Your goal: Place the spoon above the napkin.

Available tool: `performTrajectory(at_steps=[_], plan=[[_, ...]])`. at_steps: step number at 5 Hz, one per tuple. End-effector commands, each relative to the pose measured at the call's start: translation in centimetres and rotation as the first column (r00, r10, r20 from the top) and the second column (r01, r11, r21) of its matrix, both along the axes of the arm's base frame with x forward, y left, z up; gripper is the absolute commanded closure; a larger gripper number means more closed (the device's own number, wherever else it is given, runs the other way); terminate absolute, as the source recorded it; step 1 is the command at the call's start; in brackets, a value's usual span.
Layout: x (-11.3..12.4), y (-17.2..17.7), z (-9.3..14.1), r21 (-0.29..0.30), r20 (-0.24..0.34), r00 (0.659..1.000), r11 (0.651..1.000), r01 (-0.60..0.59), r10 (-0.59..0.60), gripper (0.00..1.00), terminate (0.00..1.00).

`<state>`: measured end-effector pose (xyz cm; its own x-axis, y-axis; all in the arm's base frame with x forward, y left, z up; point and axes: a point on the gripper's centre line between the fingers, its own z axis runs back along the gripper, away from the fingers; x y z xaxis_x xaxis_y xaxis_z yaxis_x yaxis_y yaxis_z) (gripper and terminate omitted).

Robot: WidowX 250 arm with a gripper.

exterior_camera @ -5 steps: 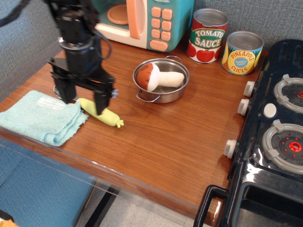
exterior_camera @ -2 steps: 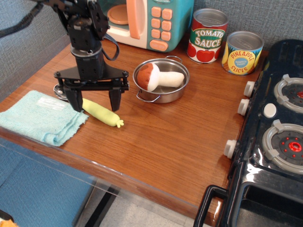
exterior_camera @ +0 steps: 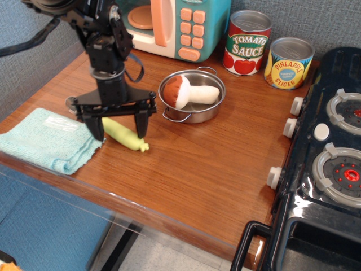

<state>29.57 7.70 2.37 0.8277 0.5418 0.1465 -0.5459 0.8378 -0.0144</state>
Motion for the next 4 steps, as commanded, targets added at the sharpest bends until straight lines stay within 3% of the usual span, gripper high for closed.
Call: performTrajectory(at_steps=[1, 2, 3, 4], plan=[[1.3, -0.4, -2.3, 0.026, -0.024, 1.0, 1.0, -0.013, 0.013, 0.0, 0.0], [1.8, -0.4, -2.6, 0.053, -0.023, 1.0, 0.999, 0.008, -0.006, 0.0, 0.0], [1.9, -0.3, -2.5, 0.07, -0.029, 0.999, 0.997, 0.023, -0.021, 1.0, 0.0], [2.0, 0.4, -0.8, 0.117, -0.038, 0.995, 0.989, 0.093, -0.089, 1.0, 0.0]])
